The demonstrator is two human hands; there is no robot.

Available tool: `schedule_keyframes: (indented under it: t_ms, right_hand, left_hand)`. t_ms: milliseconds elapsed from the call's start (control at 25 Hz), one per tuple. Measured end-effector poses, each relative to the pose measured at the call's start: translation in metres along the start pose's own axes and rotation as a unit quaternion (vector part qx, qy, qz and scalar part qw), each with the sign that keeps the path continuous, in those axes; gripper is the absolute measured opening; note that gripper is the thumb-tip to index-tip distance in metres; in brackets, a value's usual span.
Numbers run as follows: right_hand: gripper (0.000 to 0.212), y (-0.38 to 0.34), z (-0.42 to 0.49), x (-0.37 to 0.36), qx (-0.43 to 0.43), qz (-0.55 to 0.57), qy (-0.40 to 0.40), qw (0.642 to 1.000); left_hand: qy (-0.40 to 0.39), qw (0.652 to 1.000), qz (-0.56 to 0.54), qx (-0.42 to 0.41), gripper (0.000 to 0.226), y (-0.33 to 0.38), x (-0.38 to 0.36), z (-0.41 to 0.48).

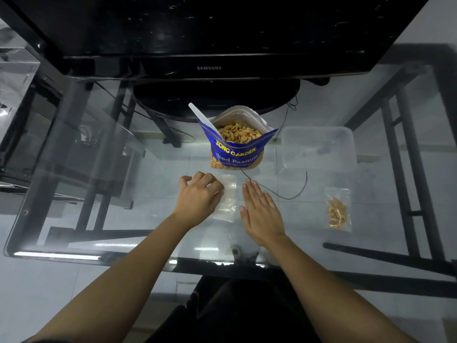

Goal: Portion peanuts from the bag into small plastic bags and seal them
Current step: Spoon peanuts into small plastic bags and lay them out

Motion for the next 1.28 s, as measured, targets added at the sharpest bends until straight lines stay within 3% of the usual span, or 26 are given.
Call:
schedule_keyframes:
  t_ms: [80,120,160,240,320,400,480,560,680,760,840,920,1000,1120,1280]
  right_hand:
    - [0.069,-0.006,-0.002,0.016,-0.017,0.148,-0.027,0.988]
    - [0.070,-0.012,-0.004,0.026,-0.056,0.275,-0.035,0.959]
    - [0.068,-0.019,-0.007,0.038,-0.100,0.398,-0.031,0.911]
    - [0.044,-0.033,-0.015,0.059,-0.137,0.547,0.022,0.825]
    - [0.022,-0.041,-0.021,0.073,-0.140,0.577,0.088,0.800]
    - [0.026,-0.045,-0.028,0.083,-0.130,0.600,0.121,0.780]
    - [0.026,-0.044,-0.033,0.093,-0.119,0.597,0.121,0.784]
    - [0.027,-0.044,-0.036,0.103,-0.101,0.585,0.108,0.798]
    - [0.031,-0.039,-0.036,0.117,-0.086,0.564,0.101,0.815]
    - [0.036,-0.032,-0.034,0.124,-0.103,0.543,0.093,0.828]
    - [0.045,-0.024,-0.031,0.126,-0.132,0.545,0.093,0.823]
    - [0.051,-0.020,-0.029,0.127,-0.135,0.554,0.084,0.817]
    - [0.054,-0.022,-0.027,0.129,-0.116,0.570,0.051,0.812]
    - [0.060,-0.024,-0.026,0.130,-0.081,0.565,0.027,0.820]
    - [0.071,-0.037,-0.027,0.139,-0.011,0.315,0.104,0.943]
  left_hand:
    - [-0.044,0.987,-0.151,0.043,0.009,-0.002,0.016,-0.002]
    - [-0.087,0.951,-0.277,0.102,0.009,-0.002,0.025,-0.002]
    - [-0.127,0.893,-0.398,0.166,0.008,0.000,0.033,-0.002]
    - [-0.161,0.795,-0.531,0.247,0.006,0.007,0.046,-0.006]
    - [-0.186,0.735,-0.597,0.261,0.008,0.014,0.054,-0.008]
    - [-0.190,0.678,-0.658,0.267,0.017,0.017,0.060,-0.007]
    - [-0.185,0.646,-0.687,0.276,0.022,0.016,0.064,-0.001]
    - [-0.188,0.657,-0.680,0.265,0.015,0.017,0.066,0.004]
    - [-0.195,0.710,-0.639,0.221,0.013,0.016,0.073,0.009]
    - [-0.187,0.779,-0.572,0.176,0.013,0.013,0.079,0.011]
    - [-0.149,0.879,-0.439,0.113,0.008,0.016,0.086,0.013]
    - [-0.077,0.935,-0.333,0.094,0.006,0.025,0.089,0.011]
    - [-0.044,0.932,-0.329,0.149,0.007,0.028,0.088,0.008]
    - [-0.071,0.887,-0.392,0.232,0.010,0.022,0.081,0.004]
    - [-0.085,0.845,-0.454,0.268,0.013,0.018,0.085,0.006]
Point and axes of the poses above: each hand's wrist, its own z-axis towards the middle knuckle, its own x-axis out of the back of the hand, y = z × x, the point moved 2 cm from there along z, towards the middle knuckle, and after that the axes turned 15 degrees about z, right-handed, at the moved point
